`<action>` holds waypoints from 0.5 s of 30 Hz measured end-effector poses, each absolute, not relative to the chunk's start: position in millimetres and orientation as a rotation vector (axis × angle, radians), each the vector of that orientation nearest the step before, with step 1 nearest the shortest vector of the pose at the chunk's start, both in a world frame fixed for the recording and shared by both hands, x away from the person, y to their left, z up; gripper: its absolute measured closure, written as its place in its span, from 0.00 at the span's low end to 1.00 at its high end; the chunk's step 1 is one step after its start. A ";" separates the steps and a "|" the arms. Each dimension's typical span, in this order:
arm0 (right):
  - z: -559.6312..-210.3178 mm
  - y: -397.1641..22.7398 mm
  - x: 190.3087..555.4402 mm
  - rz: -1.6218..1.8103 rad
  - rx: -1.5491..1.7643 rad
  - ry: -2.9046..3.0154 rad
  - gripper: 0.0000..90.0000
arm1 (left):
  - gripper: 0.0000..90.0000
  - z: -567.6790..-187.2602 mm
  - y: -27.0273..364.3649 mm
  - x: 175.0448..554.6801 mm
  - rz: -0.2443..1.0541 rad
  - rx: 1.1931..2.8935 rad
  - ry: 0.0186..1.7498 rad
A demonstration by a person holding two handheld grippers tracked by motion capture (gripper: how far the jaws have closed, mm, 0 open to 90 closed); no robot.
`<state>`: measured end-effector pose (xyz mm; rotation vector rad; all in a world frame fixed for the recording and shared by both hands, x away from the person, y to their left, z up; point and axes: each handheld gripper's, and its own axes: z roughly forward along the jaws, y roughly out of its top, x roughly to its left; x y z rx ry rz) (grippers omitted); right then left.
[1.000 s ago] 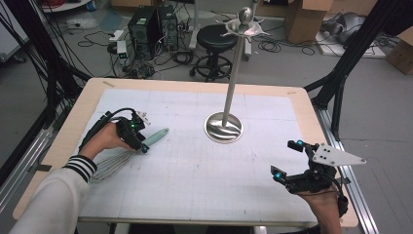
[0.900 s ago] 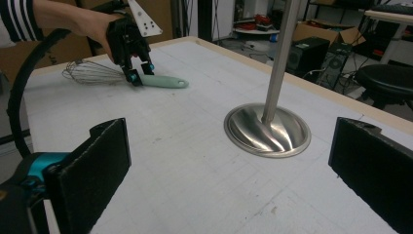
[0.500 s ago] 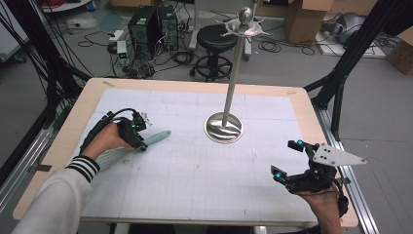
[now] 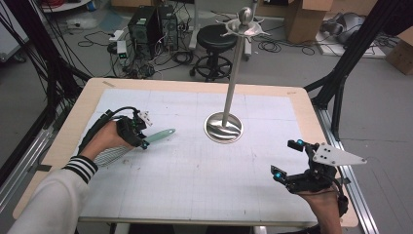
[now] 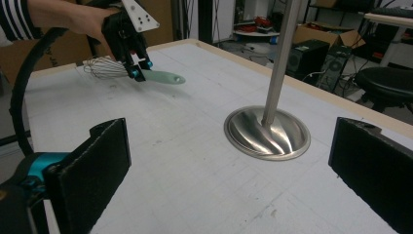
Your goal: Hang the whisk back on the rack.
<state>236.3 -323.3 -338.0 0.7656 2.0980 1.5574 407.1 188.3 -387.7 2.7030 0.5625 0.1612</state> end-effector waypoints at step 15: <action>-337.4 -321.7 236.6 1.558 0.767 2.101 0.01 | 0.77 -346.1 175.5 398.4 0.185 2.574 0.441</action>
